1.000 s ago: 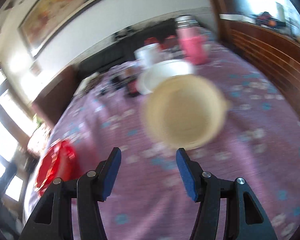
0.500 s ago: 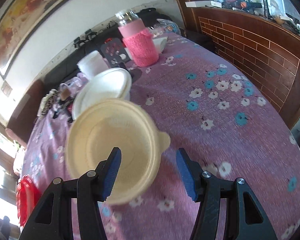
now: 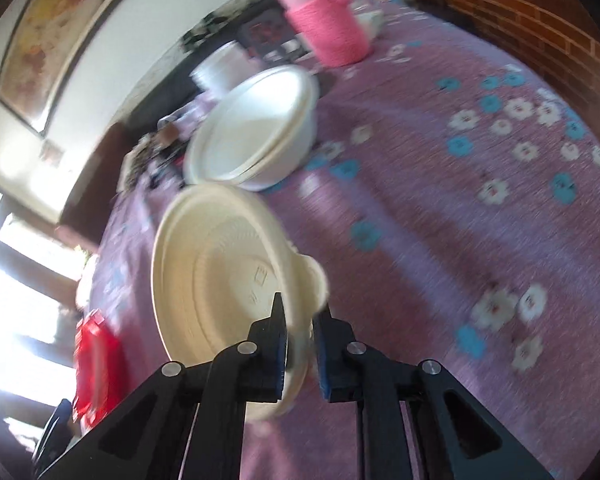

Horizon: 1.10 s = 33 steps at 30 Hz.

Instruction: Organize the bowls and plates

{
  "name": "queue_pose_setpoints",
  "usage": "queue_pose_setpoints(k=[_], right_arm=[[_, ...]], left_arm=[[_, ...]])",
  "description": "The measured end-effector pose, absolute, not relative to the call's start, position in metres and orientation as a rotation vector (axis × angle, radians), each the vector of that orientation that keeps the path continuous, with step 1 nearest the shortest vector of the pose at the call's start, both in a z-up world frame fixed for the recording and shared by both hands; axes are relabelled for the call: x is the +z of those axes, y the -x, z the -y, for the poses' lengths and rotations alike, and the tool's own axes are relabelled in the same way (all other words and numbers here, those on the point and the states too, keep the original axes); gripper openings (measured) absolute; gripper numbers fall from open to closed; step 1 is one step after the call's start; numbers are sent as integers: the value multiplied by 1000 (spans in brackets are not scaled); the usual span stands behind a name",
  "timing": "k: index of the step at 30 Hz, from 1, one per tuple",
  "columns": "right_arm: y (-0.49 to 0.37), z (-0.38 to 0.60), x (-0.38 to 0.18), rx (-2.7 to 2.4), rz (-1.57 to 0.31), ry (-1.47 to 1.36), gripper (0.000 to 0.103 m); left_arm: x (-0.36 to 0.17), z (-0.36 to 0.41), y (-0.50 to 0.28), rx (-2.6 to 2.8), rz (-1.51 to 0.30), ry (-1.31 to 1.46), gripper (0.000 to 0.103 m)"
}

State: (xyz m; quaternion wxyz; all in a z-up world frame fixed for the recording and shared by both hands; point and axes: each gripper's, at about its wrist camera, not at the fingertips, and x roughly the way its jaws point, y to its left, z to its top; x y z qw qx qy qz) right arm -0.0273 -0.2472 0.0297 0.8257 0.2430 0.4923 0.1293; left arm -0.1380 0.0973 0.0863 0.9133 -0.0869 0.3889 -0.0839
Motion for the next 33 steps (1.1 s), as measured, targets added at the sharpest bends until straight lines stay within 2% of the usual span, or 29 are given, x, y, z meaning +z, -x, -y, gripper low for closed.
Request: queue_pose_setpoints(k=[6, 12, 19, 25, 26, 28, 29, 31, 32, 33], right_arm=[[57, 233, 28, 361, -1114, -491, 14], [77, 226, 34, 316, -1085, -383, 16], [70, 223, 32, 267, -1051, -362, 28], [66, 225, 28, 256, -1041, -386, 28], [65, 225, 27, 256, -1044, -389, 28], [64, 223, 25, 256, -1050, -394, 28], [64, 222, 24, 255, -1052, -393, 28], [64, 219, 24, 259, -1047, -392, 28], [65, 218, 25, 259, -1041, -390, 28], [66, 217, 28, 254, -1033, -386, 28]], left_arm=[[77, -81, 128, -195, -842, 155, 87], [63, -57, 102, -222, -899, 140, 87], [40, -29, 56, -220, -975, 94, 86], [10, -28, 29, -226, -1068, 175, 85], [11, -27, 30, -226, -1051, 175, 82], [11, -23, 31, -250, -1059, 177, 61], [12, -21, 33, -250, -1057, 165, 56], [12, -15, 35, -275, -1066, 157, 24], [12, -13, 36, -286, -1078, 158, 18], [12, -11, 38, -290, -1082, 161, 17]])
